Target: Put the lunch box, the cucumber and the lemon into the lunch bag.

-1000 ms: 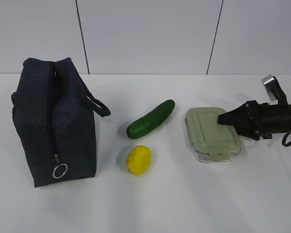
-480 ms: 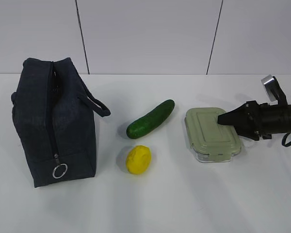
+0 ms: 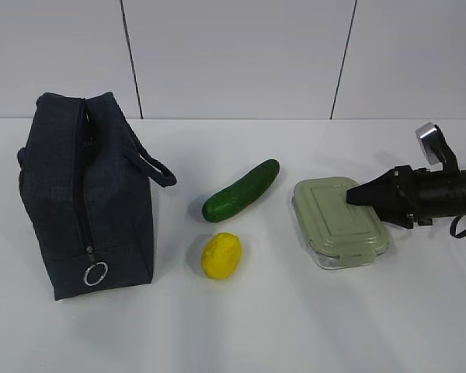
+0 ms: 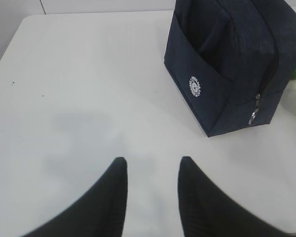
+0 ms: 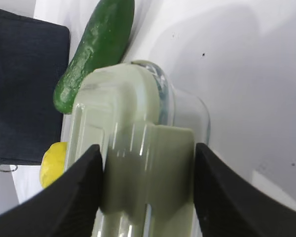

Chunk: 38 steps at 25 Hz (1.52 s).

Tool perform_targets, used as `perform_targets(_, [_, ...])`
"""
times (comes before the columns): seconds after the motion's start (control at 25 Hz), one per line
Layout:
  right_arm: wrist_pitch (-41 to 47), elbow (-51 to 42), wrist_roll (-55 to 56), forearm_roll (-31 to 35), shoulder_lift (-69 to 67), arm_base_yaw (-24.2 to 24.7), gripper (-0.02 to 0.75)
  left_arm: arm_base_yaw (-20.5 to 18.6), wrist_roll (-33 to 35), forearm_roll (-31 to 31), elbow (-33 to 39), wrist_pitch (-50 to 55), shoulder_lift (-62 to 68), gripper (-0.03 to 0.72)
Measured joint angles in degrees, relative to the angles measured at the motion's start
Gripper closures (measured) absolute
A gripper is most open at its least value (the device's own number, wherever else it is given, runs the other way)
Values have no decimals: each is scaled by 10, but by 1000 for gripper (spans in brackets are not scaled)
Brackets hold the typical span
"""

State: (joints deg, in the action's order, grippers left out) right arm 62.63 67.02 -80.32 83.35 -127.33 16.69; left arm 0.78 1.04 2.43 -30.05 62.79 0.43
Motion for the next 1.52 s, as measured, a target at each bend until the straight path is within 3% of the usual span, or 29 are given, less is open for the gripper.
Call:
perform_targets(0.92, [5, 0, 0, 13, -1, 0, 304, 0, 0, 0, 0, 0, 0, 448])
perform_targets(1.52, [10, 0, 17, 7, 85, 0, 305, 0, 0, 0, 0, 0, 0, 448])
